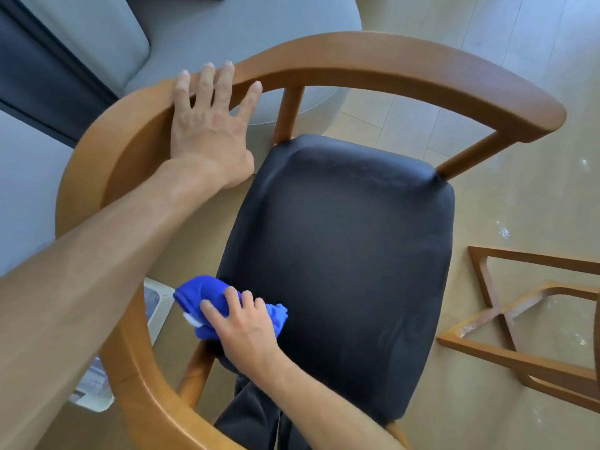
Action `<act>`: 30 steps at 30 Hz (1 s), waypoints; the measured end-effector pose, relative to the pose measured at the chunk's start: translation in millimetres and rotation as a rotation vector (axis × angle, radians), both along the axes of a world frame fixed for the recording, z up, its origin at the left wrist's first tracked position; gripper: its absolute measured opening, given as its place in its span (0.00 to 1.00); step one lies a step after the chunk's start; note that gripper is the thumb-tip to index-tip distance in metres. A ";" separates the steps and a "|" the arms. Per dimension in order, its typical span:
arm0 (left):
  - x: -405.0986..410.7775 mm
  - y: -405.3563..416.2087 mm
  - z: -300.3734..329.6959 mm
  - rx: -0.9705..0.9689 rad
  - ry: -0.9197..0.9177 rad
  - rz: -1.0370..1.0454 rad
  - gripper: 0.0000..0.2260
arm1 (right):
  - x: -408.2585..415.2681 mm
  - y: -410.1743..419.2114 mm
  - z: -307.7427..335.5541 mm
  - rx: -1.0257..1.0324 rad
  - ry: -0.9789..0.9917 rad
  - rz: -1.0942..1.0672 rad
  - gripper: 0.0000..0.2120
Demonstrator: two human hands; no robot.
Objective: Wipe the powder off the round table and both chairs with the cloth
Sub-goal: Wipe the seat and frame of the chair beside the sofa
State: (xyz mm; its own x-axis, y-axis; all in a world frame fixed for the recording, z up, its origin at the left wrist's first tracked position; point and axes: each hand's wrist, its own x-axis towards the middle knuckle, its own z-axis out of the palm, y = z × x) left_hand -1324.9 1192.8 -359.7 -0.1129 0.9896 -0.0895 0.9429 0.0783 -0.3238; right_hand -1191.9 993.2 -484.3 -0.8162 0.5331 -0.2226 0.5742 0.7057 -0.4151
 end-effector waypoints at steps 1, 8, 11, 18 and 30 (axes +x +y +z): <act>-0.8 -0.1 0.1 0.000 0.000 -0.006 0.36 | 3.4 -9.2 -0.8 -0.005 0.002 0.042 0.25; -4.8 -5.7 1.4 0.042 -0.001 -0.018 0.35 | 115.1 -40.0 -5.6 0.201 -0.021 0.395 0.10; -0.5 -3.5 0.9 0.085 -0.043 0.001 0.34 | 175.5 -47.6 -1.2 -0.035 0.313 0.286 0.07; 21.8 5.1 -6.6 0.204 -0.162 0.104 0.34 | 215.7 -20.0 10.7 0.036 0.000 0.342 0.17; 29.6 10.0 -14.7 0.233 -0.164 0.131 0.36 | 138.4 -3.0 9.6 0.052 -0.009 -0.105 0.29</act>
State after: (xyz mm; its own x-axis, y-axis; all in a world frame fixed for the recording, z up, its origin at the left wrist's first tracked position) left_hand -1295.3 1202.9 -374.4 -0.2432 0.9636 0.1106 0.9581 0.2565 -0.1276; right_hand -1053.5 990.1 -474.6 -0.7533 0.6266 -0.1999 0.6497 0.6618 -0.3739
